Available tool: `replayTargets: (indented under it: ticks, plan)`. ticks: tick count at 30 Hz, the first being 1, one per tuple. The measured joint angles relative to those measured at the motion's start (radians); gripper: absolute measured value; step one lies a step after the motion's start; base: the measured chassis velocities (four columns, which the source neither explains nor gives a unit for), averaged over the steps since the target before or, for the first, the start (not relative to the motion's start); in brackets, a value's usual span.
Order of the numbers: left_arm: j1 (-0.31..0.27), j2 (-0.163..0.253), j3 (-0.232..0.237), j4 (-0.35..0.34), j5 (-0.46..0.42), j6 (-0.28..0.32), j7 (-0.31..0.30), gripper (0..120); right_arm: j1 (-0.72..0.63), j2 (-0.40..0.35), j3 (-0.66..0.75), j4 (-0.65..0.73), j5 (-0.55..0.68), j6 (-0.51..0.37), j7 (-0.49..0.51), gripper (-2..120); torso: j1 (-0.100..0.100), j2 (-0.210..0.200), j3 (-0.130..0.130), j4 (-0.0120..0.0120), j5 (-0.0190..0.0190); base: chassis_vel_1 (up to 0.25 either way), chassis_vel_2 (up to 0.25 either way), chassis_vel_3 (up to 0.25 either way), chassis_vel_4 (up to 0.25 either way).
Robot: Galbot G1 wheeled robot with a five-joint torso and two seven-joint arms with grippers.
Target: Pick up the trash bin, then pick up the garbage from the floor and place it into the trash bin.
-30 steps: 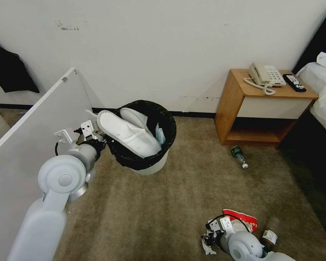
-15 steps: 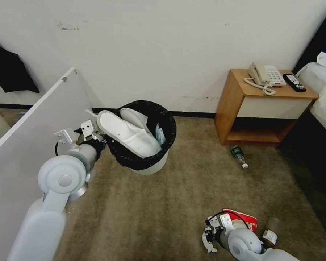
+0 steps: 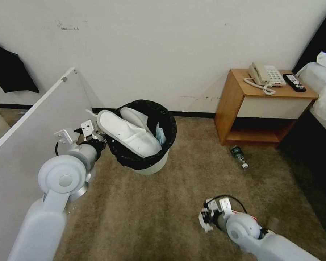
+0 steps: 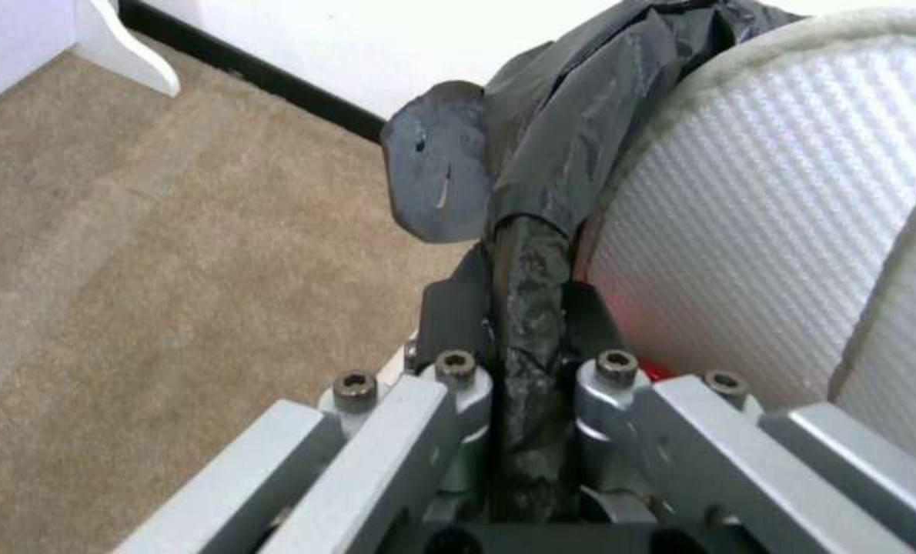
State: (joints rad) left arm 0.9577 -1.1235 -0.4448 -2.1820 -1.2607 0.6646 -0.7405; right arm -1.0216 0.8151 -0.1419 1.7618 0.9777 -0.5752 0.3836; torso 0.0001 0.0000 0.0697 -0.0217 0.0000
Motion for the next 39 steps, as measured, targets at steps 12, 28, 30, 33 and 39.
replayTargets:
  ticks: [12,28,30,33,39]
  plan:
    - [0.003,0.005,0.010,0.002,-0.025,0.025,-0.031,4,0.130,-0.010,0.120,0.127,0.045,0.002,-0.001,0,0.000,0.000,0.000,-0.0001,0.0000,0.000,0.000,0.000,0.000]
    - [0.026,0.010,0.029,-0.012,-0.078,0.072,-0.072,4,0.252,-0.061,0.344,0.276,0.029,0.062,-0.079,0,0.000,0.000,0.000,0.0000,0.0000,0.000,0.000,0.000,0.000]
    - [0.030,0.008,0.035,-0.011,-0.080,0.073,-0.075,4,0.253,-0.075,0.377,0.300,0.015,0.105,-0.133,0,0.000,0.000,0.000,-0.0002,-0.0001,0.000,0.000,0.000,0.000]
    - [0.032,0.006,0.042,-0.010,-0.081,0.073,-0.076,4,0.250,-0.080,0.397,0.313,-0.004,0.161,-0.184,0,0.000,0.000,0.000,-0.0002,0.0000,0.000,0.000,0.000,0.000]
    - [0.031,0.010,0.081,0.000,-0.085,0.073,-0.072,4,0.252,-0.090,0.412,0.301,-0.059,0.346,-0.367,0,0.000,0.000,0.000,0.0000,0.0000,0.000,0.000,0.000,0.000]
